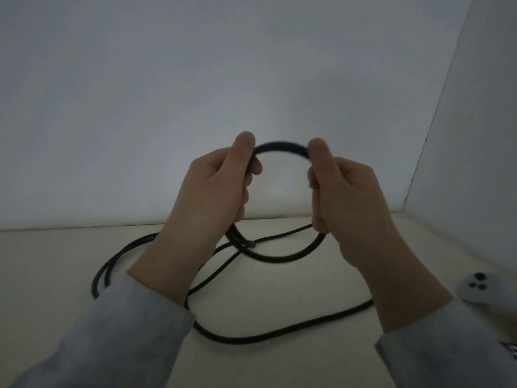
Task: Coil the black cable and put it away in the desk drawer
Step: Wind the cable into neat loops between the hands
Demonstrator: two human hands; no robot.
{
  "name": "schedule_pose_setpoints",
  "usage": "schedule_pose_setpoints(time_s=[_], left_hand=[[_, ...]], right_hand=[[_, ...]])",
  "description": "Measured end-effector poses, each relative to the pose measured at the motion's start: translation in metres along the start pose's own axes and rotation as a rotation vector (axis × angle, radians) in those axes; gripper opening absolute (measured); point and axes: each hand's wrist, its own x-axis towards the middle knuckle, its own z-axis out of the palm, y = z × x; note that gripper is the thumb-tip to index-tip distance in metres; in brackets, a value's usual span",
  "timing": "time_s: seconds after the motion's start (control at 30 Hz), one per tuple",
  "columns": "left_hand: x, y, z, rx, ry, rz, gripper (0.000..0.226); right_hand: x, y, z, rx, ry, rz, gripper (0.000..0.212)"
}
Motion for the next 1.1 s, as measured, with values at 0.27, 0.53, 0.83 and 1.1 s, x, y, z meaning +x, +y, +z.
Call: schedule_pose_setpoints(time_s=[0.27, 0.53, 0.83, 1.1], left_hand=[[-0.001, -0.012, 0.016, -0.348, -0.107, -0.194, 0.053], [-0.004, -0.003, 0.015, -0.668, 0.110, -0.131, 0.048], [-0.012, 0.001, 0.023, -0.593, 0.090, -0.021, 0.047], [-0.010, -0.005, 0.027, -0.618, 0.028, -0.023, 0.047]], right_hand=[[0.000, -0.004, 0.004, 0.481, 0.227, 0.189, 0.051], [-0.015, 0.010, 0.041, 0.522, 0.115, 0.231, 0.043], [-0.014, 0.020, 0.047, 0.401, 0.059, 0.475, 0.037], [-0.011, 0.010, 0.038, 0.627, 0.095, 0.541, 0.030]])
